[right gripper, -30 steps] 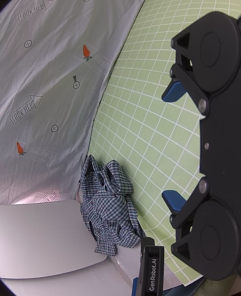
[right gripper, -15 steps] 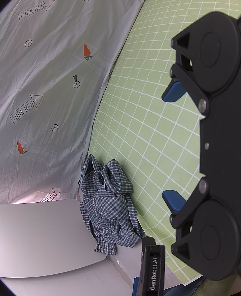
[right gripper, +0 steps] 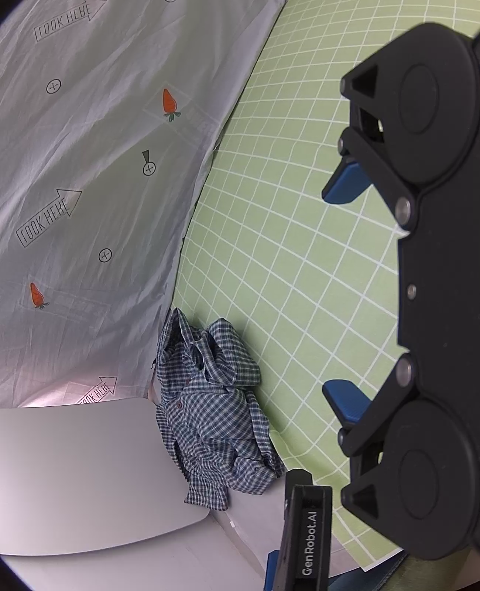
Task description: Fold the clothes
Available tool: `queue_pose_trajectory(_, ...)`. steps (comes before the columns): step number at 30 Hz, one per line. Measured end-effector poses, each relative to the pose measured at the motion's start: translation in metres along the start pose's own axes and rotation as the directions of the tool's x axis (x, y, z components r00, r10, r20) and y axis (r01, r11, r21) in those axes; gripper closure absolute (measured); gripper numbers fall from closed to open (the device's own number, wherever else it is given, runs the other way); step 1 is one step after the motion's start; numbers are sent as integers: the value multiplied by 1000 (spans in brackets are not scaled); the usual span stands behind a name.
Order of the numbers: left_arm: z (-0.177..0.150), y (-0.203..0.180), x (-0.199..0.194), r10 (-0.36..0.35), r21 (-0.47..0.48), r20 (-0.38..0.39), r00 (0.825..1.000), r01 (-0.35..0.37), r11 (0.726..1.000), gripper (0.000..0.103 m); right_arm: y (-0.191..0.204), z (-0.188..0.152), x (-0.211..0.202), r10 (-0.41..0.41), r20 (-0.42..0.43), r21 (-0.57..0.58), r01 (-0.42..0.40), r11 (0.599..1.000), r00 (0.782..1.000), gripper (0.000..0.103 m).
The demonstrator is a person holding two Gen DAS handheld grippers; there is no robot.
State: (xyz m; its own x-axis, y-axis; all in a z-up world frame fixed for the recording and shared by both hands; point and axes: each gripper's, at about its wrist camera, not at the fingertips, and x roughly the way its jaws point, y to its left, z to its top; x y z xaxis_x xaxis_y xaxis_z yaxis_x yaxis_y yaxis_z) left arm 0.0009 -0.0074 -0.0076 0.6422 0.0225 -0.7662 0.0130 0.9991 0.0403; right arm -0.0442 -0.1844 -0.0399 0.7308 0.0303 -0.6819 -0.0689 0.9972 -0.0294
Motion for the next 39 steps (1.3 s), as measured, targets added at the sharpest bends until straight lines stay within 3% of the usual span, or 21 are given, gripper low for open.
queue_pose_trajectory(16,12,-2,32,6,-1,-72,997,-6,1000,0,-3,13,34,-11,-59,11,12,1000,998,1)
queue_pose_trajectory(27,71,41,116,76,-30,-107,991,-79,996,0,10,67,123,-31,-89,6,32,999,996,1)
queue_pose_trajectory(34,94,91,182,67,-108,-199,978,-90,990,0,35,110,205,56,-142,-49,-64,997,988,10)
queue_pose_trajectory(37,99,106,204,30,-160,-228,973,-68,985,2,51,120,234,113,-170,-58,-124,991,979,18)
queue_pose_trajectory(39,98,114,213,-21,-209,-231,973,-29,977,10,60,123,250,144,-191,-59,-158,986,971,24)
